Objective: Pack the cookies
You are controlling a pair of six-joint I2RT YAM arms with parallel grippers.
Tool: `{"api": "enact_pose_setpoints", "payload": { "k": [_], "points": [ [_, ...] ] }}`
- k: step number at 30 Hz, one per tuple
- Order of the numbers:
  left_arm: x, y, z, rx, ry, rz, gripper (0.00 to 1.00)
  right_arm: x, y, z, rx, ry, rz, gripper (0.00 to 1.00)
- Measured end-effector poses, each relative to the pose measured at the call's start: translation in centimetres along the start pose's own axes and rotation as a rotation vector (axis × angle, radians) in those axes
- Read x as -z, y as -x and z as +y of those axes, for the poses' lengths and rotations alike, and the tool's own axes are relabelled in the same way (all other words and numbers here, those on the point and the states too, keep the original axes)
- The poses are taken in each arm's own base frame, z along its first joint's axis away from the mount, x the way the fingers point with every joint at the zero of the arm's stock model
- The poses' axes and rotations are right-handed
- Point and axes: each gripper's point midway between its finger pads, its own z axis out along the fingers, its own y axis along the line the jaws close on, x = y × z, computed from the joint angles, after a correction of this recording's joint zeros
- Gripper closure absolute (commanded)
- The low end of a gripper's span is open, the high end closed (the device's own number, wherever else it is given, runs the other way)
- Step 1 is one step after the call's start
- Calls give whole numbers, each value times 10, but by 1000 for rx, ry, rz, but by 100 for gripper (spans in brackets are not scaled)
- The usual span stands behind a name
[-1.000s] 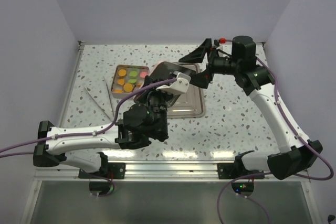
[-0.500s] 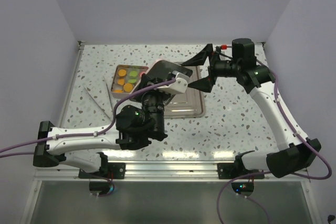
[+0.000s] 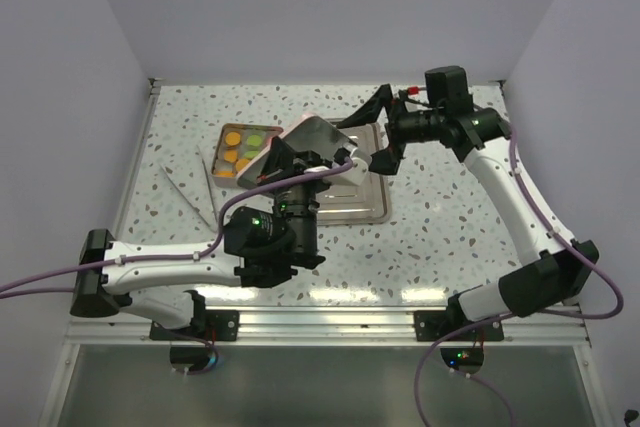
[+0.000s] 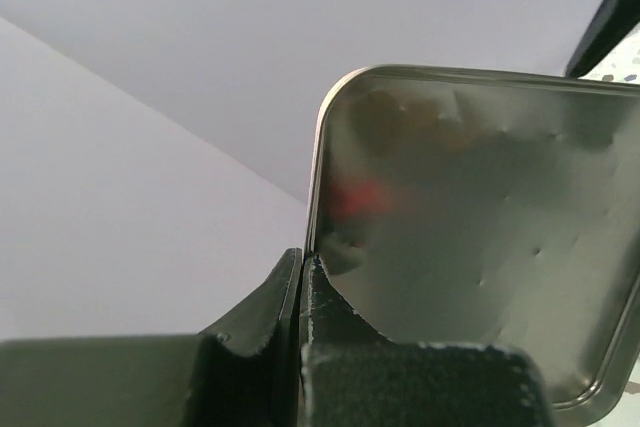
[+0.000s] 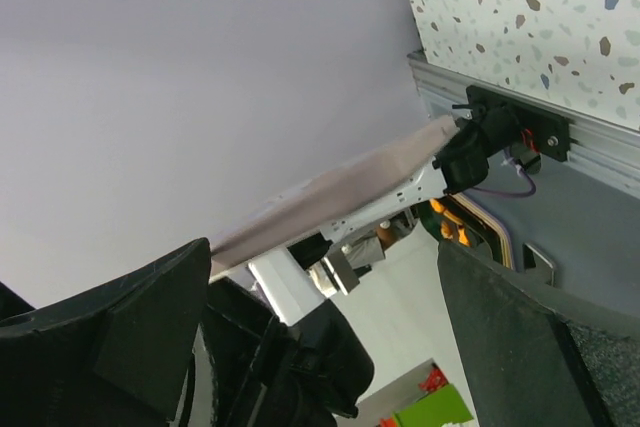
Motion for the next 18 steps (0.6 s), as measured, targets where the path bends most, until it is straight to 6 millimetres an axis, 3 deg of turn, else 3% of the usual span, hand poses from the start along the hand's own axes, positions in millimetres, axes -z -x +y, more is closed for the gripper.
{"api": "enact_pose_setpoints", "payload": {
  "k": [7, 11, 13, 14, 18],
  "points": [
    [-2, 12, -11, -36, 1, -46, 100, -36, 3, 17, 24, -29, 70, 1],
    [-2, 13, -15, -46, 0, -51, 100, -44, 10, 25, 28, -29, 74, 6],
    [-2, 14, -15, -46, 0, -56, 100, -43, 10, 28, 34, -23, 73, 16],
    [-2, 15, -15, -47, 1, -59, 100, -42, 9, 29, 37, -21, 73, 30],
    [-2, 16, -16, -61, -1, -66, 100, -42, 6, 31, 15, -21, 83, 69]
  ]
}}
